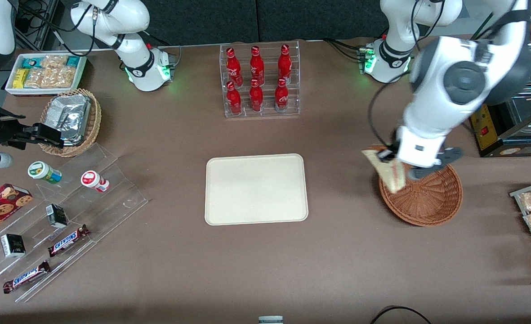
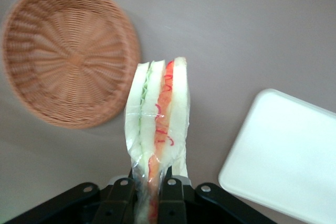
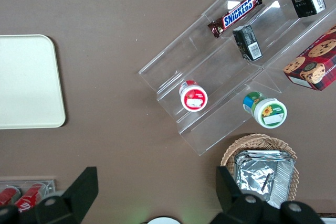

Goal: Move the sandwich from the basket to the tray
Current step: 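Lift the sandwich and carry it with the left gripper toward the cream tray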

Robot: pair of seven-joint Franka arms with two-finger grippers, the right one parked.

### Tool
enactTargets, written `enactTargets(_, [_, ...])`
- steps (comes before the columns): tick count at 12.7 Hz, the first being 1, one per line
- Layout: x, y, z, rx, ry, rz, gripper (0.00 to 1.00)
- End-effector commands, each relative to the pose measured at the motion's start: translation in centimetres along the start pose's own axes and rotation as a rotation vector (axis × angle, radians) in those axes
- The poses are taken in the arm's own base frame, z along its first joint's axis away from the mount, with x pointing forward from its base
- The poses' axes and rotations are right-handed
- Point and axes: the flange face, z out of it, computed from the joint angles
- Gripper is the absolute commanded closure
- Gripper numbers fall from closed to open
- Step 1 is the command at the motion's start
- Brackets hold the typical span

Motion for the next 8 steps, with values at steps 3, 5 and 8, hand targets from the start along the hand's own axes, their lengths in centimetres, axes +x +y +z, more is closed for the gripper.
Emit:
enactTargets(3, [-2.8, 13.2, 4.6, 0.03, 0.014, 0.162, 1.0])
enactTargets(5, [-4.7, 17.1, 7.9, 0.031, 0.023, 0.214, 1.0])
enactTargets(8, [-7.8, 21.4, 13.2, 0.009, 0.061, 0.274, 1.0])
